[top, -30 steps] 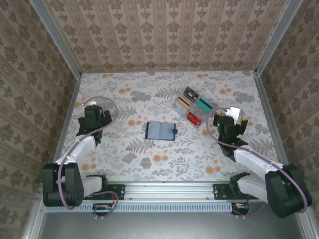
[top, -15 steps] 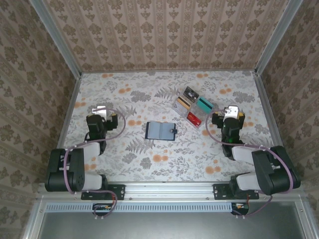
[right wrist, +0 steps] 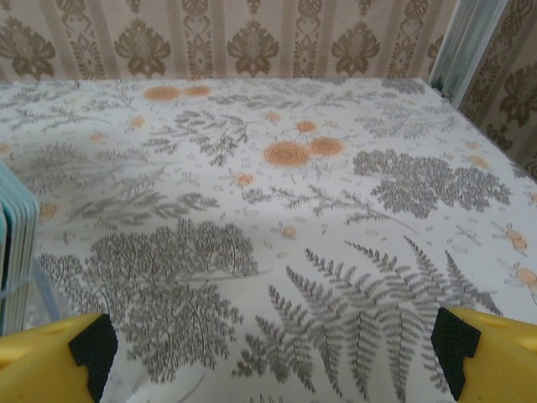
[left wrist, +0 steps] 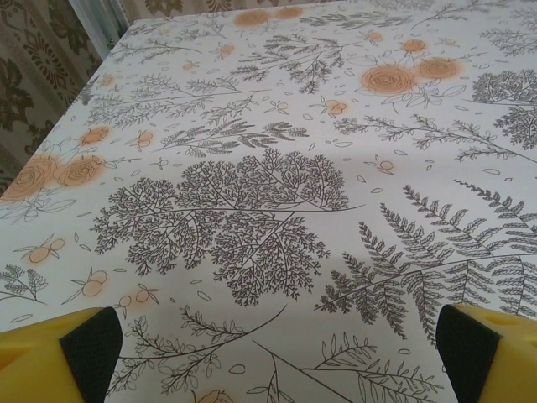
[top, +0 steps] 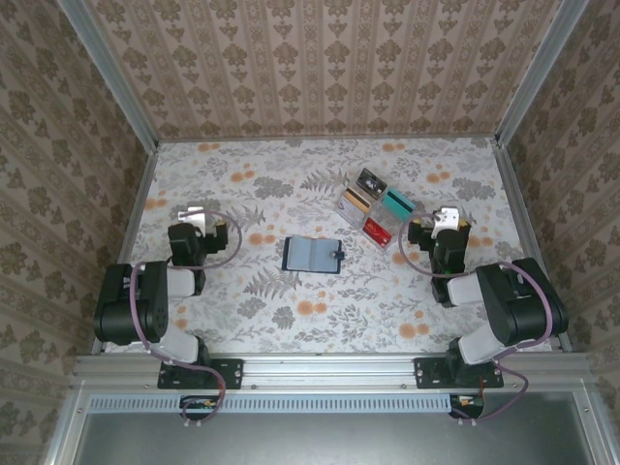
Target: Take the credit cards out of the card holder
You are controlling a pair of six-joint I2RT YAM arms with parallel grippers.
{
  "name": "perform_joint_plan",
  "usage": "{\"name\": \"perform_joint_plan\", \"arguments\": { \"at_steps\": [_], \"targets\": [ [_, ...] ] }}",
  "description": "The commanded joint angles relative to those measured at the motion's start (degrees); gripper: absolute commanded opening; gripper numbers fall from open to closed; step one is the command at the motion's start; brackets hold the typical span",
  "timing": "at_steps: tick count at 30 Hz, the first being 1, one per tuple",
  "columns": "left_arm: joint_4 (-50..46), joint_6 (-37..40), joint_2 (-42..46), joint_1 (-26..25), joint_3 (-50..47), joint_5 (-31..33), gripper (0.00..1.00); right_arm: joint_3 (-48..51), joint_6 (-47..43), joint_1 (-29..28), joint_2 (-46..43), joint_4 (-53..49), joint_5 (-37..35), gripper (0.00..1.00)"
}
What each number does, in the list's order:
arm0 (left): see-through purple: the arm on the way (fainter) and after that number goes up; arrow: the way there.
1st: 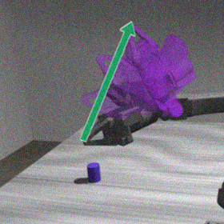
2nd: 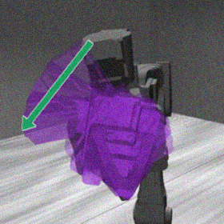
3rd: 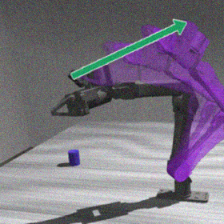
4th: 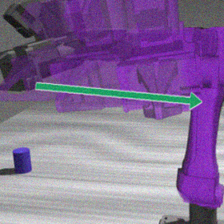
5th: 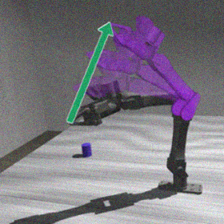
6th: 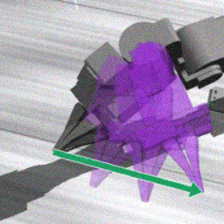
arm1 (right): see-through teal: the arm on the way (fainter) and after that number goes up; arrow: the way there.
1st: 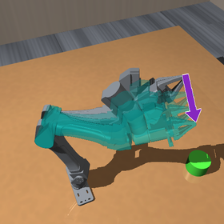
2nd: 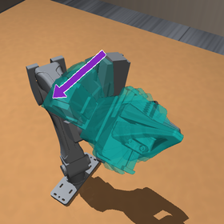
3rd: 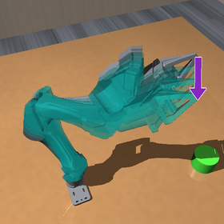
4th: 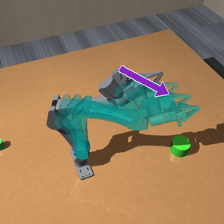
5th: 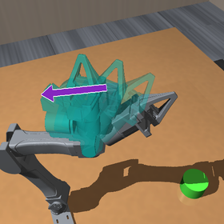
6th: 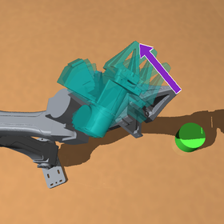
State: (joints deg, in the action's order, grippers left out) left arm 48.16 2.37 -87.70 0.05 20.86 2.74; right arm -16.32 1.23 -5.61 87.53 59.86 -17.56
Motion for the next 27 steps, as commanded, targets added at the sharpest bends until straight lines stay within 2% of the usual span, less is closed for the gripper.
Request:
{"name": "perform_joint_plan", "arguments": {
  "at_steps": [1, 5, 27],
  "targets": [
    [1.75, -0.90, -0.15, -0.32, 1.77, -0.51, 1.00, -5.28, 1.24, 0.44, 0.38, -6.99, -1.28, 1.00],
    [1.50, -0.35, -0.31, -1.66, 1.99, 2.84, 1.00, -5.61, 2.40, 1.74, 0.21, -7.85, -0.04, 1.00],
    [1.33, 0.00, -0.44, -1.80, 2.19, 2.48, 1.00, -4.50, 1.95, 1.92, -0.08, -5.87, 1.76, 0.99]
  ]
}}
